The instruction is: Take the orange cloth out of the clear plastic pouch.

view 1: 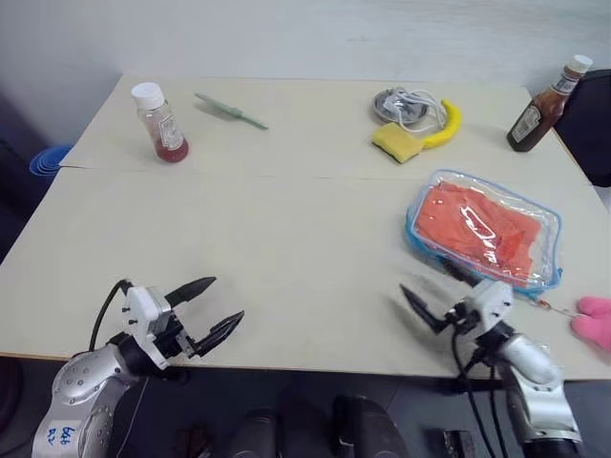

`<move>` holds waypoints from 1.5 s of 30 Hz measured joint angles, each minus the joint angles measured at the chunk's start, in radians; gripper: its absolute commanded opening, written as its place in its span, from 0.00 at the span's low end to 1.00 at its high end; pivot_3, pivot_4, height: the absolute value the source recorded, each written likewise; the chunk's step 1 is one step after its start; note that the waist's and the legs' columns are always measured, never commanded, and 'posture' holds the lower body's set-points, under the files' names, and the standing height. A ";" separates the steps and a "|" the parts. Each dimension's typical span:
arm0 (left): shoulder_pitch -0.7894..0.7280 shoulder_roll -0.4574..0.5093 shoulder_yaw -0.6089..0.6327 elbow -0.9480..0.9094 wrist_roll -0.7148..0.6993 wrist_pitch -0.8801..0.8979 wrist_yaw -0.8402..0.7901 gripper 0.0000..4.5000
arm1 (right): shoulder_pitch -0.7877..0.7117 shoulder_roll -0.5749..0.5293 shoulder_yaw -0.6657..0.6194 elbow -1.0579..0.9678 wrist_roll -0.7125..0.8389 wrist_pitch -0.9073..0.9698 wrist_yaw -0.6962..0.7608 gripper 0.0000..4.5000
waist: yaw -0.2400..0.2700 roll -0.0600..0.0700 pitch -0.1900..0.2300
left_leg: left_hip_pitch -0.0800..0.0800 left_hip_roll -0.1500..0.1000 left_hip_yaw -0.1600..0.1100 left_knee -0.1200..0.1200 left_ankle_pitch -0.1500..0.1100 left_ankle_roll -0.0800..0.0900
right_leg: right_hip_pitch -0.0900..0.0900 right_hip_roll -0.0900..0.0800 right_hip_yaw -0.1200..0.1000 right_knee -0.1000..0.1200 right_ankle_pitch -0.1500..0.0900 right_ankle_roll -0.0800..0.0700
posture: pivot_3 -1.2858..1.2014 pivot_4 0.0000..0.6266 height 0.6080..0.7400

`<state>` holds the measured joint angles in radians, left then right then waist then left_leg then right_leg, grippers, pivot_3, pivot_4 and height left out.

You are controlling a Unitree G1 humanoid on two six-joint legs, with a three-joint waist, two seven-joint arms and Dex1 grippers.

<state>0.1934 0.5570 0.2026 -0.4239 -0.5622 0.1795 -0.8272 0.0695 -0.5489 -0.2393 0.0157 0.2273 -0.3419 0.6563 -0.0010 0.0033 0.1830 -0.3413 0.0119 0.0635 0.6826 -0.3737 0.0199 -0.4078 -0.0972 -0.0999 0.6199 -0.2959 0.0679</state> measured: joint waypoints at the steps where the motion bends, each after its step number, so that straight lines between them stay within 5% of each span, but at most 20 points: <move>1: -0.023 0.012 -0.025 -0.017 -0.001 0.017 -0.011 1.00 | 0.005 -0.043 -0.020 0.000 -0.036 0.015 -0.018 1.00 | 0.000 0.000 0.000 | 0.000 0.000 0.000 0.000 0.000 0.000 | 0.000 0.000 0.000 0.000 0.000 0.000 | 0.52 0.24 1.00; 6: -0.112 0.021 -0.136 -0.051 -0.003 0.071 -0.056 1.00 | -0.017 -0.183 -0.038 0.106 -0.189 0.065 -0.052 1.00 | -0.006 0.000 0.000 | 0.002 0.001 0.002 0.000 0.002 -0.001 | 0.001 0.003 0.001 0.001 0.000 0.000 | 0.52 0.24 1.00; 8: -0.143 0.021 -0.169 -0.041 0.000 0.073 -0.077 1.00 | -0.061 -0.188 -0.012 0.157 -0.216 0.066 -0.056 0.91 | -0.011 0.000 0.000 | 0.003 0.001 0.004 0.000 0.003 -0.001 | 0.001 0.003 0.002 0.002 0.000 0.000 | 0.52 0.24 1.00; 21: -0.107 0.033 -0.133 0.010 0.036 0.048 -0.075 1.00 | -0.307 -0.217 0.143 0.392 -0.236 -0.020 0.109 0.01 | -0.032 -0.001 0.000 | 0.006 0.001 0.003 0.000 0.004 0.000 | 0.004 0.002 0.003 0.002 0.000 0.000 | 0.52 0.24 1.00; 29: 0.005 0.031 -0.067 -0.037 0.033 0.048 -0.042 1.00 | -0.484 -0.107 0.376 0.323 -0.080 -0.165 0.517 0.01 | -0.027 0.000 0.001 | 0.006 0.002 0.002 0.000 0.004 -0.001 | 0.004 0.002 0.001 0.002 0.000 0.000 | 0.52 0.24 1.00; 37: 0.049 -0.006 -0.049 -0.057 0.034 0.047 0.002 1.00 | -0.672 0.025 0.486 0.318 -0.259 0.097 0.370 0.01 | -0.016 0.000 0.001 | -0.001 0.001 -0.002 0.000 0.004 -0.001 | 0.000 0.000 -0.001 0.001 0.000 0.000 | 0.52 0.24 1.00; 45: 0.026 -0.006 -0.050 -0.069 0.036 0.047 0.016 1.00 | -0.641 0.055 0.471 0.255 -0.181 0.234 0.401 0.52 | -0.024 0.000 0.001 | -0.003 0.001 -0.002 0.000 0.004 -0.001 | -0.001 0.001 -0.002 0.002 0.000 0.000 | 0.52 0.24 1.00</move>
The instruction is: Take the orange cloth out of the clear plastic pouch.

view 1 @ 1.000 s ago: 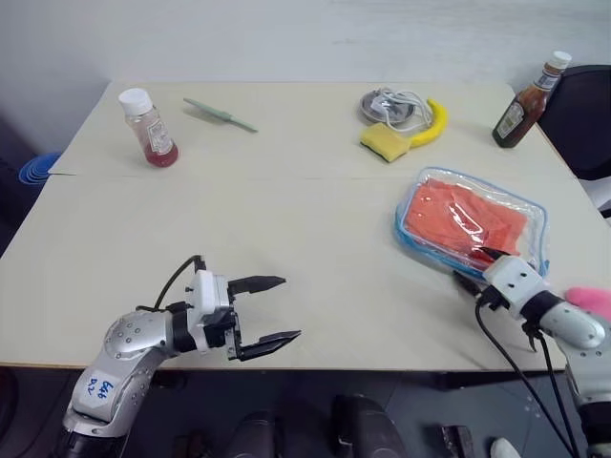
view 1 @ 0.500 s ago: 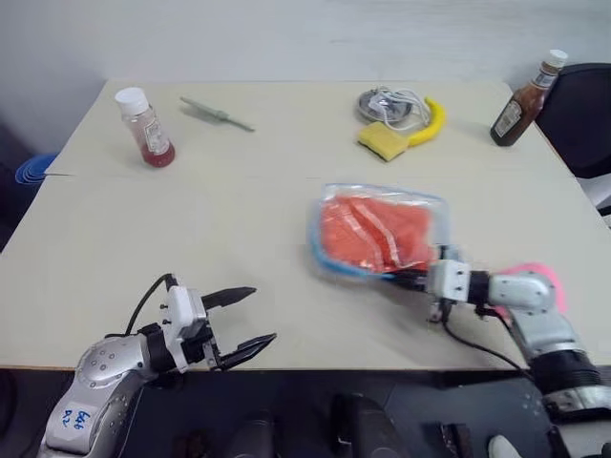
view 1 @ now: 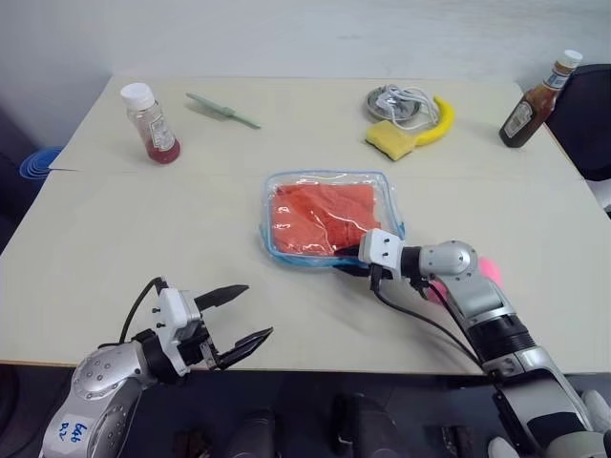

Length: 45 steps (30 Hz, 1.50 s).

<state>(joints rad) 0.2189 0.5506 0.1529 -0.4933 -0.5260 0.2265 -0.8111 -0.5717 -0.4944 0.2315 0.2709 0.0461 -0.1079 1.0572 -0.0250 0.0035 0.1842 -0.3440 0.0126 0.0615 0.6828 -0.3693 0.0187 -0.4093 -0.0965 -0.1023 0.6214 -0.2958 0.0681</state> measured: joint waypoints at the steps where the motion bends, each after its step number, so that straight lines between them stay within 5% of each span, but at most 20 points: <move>1: -0.007 0.000 0.000 0.000 0.000 0.000 0.000 1.00 | 0.015 0.000 -0.009 -0.025 0.027 0.001 0.007 0.59 | 0.000 0.000 0.000 | 0.000 0.000 0.000 0.000 0.000 0.000 | 0.000 0.000 0.000 0.000 0.000 0.000 | 0.52 0.24 1.00; 4: -0.028 0.000 -0.010 0.005 0.000 0.000 -0.005 1.00 | 0.110 -0.063 -0.078 -0.174 0.163 0.049 0.071 0.81 | 0.010 0.001 0.001 | -0.002 0.000 -0.001 0.000 0.000 0.001 | 0.000 0.000 -0.001 0.000 0.000 0.000 | 0.52 0.24 1.00; 9: -0.032 0.016 -0.022 0.018 -0.030 0.025 -0.048 1.00 | 0.255 -0.299 -0.312 -0.322 0.379 0.253 0.155 0.81 | 0.023 0.002 0.001 | -0.004 -0.001 -0.001 0.002 -0.002 0.003 | 0.000 -0.001 -0.001 -0.004 0.001 0.002 | 0.52 0.24 1.00; 14: -0.068 0.058 -0.098 -0.012 -0.035 0.033 -0.128 1.00 | 0.308 -0.583 -0.448 -0.146 0.349 0.407 0.174 0.81 | 0.024 0.003 0.002 | -0.002 -0.001 -0.001 0.002 -0.001 0.003 | 0.001 0.000 -0.001 -0.005 0.001 0.002 | 0.52 0.24 1.00; 17: -0.124 0.052 -0.132 -0.006 -0.035 0.033 -0.139 1.00 | 0.308 -0.623 -0.429 -0.048 0.320 0.474 0.197 0.77 | 0.021 0.003 0.002 | 0.000 0.000 0.001 0.002 -0.001 0.003 | 0.002 0.000 0.000 -0.003 0.001 0.001 | 0.52 0.24 1.00; 29: -0.167 0.055 -0.135 0.040 -0.034 0.040 -0.144 1.00 | 0.229 -0.586 -0.315 -0.070 0.437 0.813 0.370 0.00 | 0.025 0.005 0.002 | 0.001 0.000 0.002 0.002 0.000 0.002 | 0.001 0.000 0.001 -0.002 0.001 0.001 | 0.52 0.24 1.00; 34: -0.157 0.053 -0.118 0.041 -0.027 0.038 -0.123 1.00 | 0.226 -0.442 -0.322 -0.307 0.618 0.990 0.319 0.00 | 0.024 0.005 0.003 | 0.001 0.000 0.001 0.002 0.000 0.001 | 0.001 0.000 0.001 -0.002 0.001 0.001 | 0.52 0.24 1.00; 39: -0.158 0.046 -0.119 0.043 -0.026 0.045 -0.105 1.00 | 0.236 -0.263 -0.284 -0.364 0.607 0.946 0.165 0.00 | 0.033 0.005 0.002 | -0.002 -0.001 0.000 0.002 0.000 0.001 | 0.001 0.000 0.000 -0.002 0.001 0.002 | 0.52 0.24 1.00; 45: -0.245 0.039 -0.160 0.085 -0.019 0.091 -0.108 1.00 | 0.300 -0.186 -0.206 -0.344 0.484 0.675 0.146 0.40 | 0.043 0.004 0.002 | -0.003 -0.002 0.000 0.003 0.000 0.002 | 0.000 0.001 -0.001 -0.001 0.001 0.002 | 0.52 0.24 1.00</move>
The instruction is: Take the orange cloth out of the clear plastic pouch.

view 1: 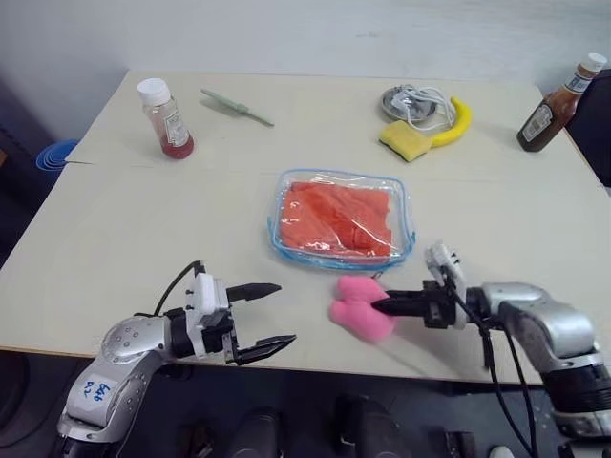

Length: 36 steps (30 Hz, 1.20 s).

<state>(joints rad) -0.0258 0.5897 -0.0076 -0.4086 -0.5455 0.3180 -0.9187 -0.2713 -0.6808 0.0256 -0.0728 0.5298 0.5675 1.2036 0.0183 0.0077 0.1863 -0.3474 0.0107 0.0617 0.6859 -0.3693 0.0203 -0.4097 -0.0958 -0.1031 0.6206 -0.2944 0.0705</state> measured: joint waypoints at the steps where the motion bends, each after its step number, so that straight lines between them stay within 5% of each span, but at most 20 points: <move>1: -0.028 -0.010 -0.013 0.016 0.007 0.000 0.000 1.00 | 0.009 0.003 -0.004 0.004 -0.004 -0.033 0.000 0.47 | 0.001 0.000 0.000 | 0.000 0.000 0.000 0.000 0.000 0.000 | 0.000 0.000 0.000 0.000 0.000 0.000 | 0.52 0.24 1.00; 8: -0.220 -0.135 -0.185 0.204 0.133 -0.067 -0.028 1.00 | 0.116 -0.126 -0.107 -0.003 0.029 -0.057 0.068 0.99 | 0.011 0.000 0.000 | -0.003 -0.002 0.000 0.002 0.001 0.002 | 0.000 0.000 -0.001 0.001 0.001 0.001 | 0.52 0.24 1.00; 15: -0.444 -0.274 -0.366 0.509 0.332 -0.196 -0.061 1.00 | 0.143 -0.307 -0.231 0.135 0.008 -0.132 0.180 0.99 | 0.004 -0.001 0.001 | -0.003 -0.002 0.002 0.009 0.000 0.004 | 0.000 0.001 -0.001 0.001 0.002 0.004 | 0.52 0.24 1.00; 21: -0.507 -0.403 -0.405 0.688 0.383 -0.248 -0.062 0.67 | -0.030 -0.268 -0.147 0.326 -0.150 -0.386 0.190 1.00 | -0.002 -0.002 0.001 | -0.003 -0.001 0.003 0.011 0.000 0.003 | -0.001 0.002 -0.001 0.003 0.002 0.004 | 0.52 0.24 1.00; 31: -0.506 -0.387 -0.373 0.725 0.417 -0.315 -0.056 0.01 | -0.391 -0.101 0.041 0.782 -0.461 -0.958 0.080 1.00 | -0.005 -0.001 0.001 | -0.005 -0.001 0.001 0.013 0.000 0.003 | -0.001 0.000 -0.001 0.006 0.002 0.004 | 0.52 0.24 1.00; 36: -0.467 -0.372 -0.339 0.688 0.407 -0.320 -0.064 0.00 | -0.507 -0.052 0.055 0.944 -0.512 -1.089 0.046 1.00 | -0.010 -0.001 0.001 | -0.006 -0.001 0.000 0.013 0.000 0.003 | -0.001 0.000 -0.001 0.007 0.002 0.004 | 0.52 0.24 1.00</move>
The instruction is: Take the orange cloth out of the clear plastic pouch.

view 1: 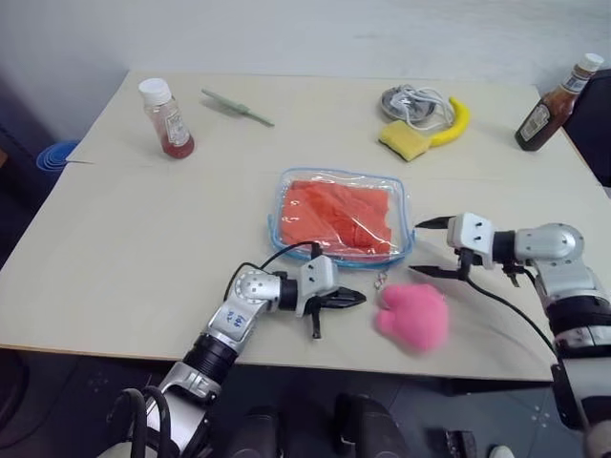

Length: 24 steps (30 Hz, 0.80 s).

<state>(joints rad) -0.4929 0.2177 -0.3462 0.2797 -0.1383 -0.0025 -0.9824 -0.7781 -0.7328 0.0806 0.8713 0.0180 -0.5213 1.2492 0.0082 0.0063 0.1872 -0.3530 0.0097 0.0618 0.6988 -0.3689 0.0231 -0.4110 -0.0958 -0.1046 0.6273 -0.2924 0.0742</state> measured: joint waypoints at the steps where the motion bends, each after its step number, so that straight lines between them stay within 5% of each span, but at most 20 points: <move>1: 0.024 0.004 0.009 -0.026 -0.015 -0.001 -0.012 0.00 | -0.007 0.000 -0.001 0.012 0.000 -0.009 0.005 1.00 | 0.000 0.000 0.000 | 0.000 0.000 0.000 0.000 0.000 0.000 | 0.000 0.000 0.000 0.000 0.000 0.000 | 0.52 0.24 1.00; 6: 0.082 0.053 0.039 -0.105 -0.033 0.006 -0.017 0.00 | 0.024 -0.025 -0.029 0.030 0.044 -0.011 0.054 1.00 | 0.002 0.000 0.000 | 0.000 0.000 -0.001 0.000 0.000 0.000 | 0.000 -0.001 0.000 0.000 0.000 0.000 | 0.52 0.24 1.00; 9: 0.123 0.087 0.082 -0.162 -0.088 0.032 -0.041 0.12 | 0.132 -0.094 -0.122 -0.059 0.167 0.087 0.129 1.00 | 0.013 0.000 0.000 | -0.001 0.000 -0.002 0.000 0.000 0.000 | 0.001 -0.001 -0.001 -0.001 0.000 0.000 | 0.52 0.24 1.00; 17: 0.150 0.155 0.114 -0.256 -0.154 0.086 -0.116 0.64 | 0.701 -0.226 -0.377 -0.646 0.475 0.522 0.188 1.00 | 0.016 0.001 0.000 | 0.001 0.000 -0.003 0.000 -0.001 0.000 | 0.003 -0.001 -0.002 -0.005 0.000 0.000 | 0.52 0.24 1.00; 22: 0.112 0.127 0.110 -0.224 -0.159 0.051 -0.137 0.98 | 0.877 -0.238 -0.450 -0.819 0.506 0.640 0.148 1.00 | 0.015 0.001 0.000 | 0.003 0.000 -0.002 0.000 -0.001 -0.001 | 0.003 -0.001 0.000 -0.004 0.000 0.000 | 0.52 0.24 1.00; 24: 0.070 0.095 0.086 -0.178 -0.130 0.007 -0.145 0.98 | 0.897 -0.239 -0.462 -0.849 0.506 0.665 0.130 1.00 | 0.018 0.001 0.000 | 0.003 -0.001 -0.002 0.000 -0.001 -0.001 | 0.004 -0.001 0.000 -0.004 0.000 0.000 | 0.52 0.24 1.00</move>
<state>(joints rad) -0.4231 0.3123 -0.2605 0.1018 -0.2686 0.0043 -1.1276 0.1186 -0.9715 -0.3811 0.0222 0.5241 0.1442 1.3794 0.0260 0.0075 0.1872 -0.3502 0.0092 0.0601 0.6991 -0.3700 0.0226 -0.4075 -0.0966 -0.1042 0.6234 -0.2923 0.0741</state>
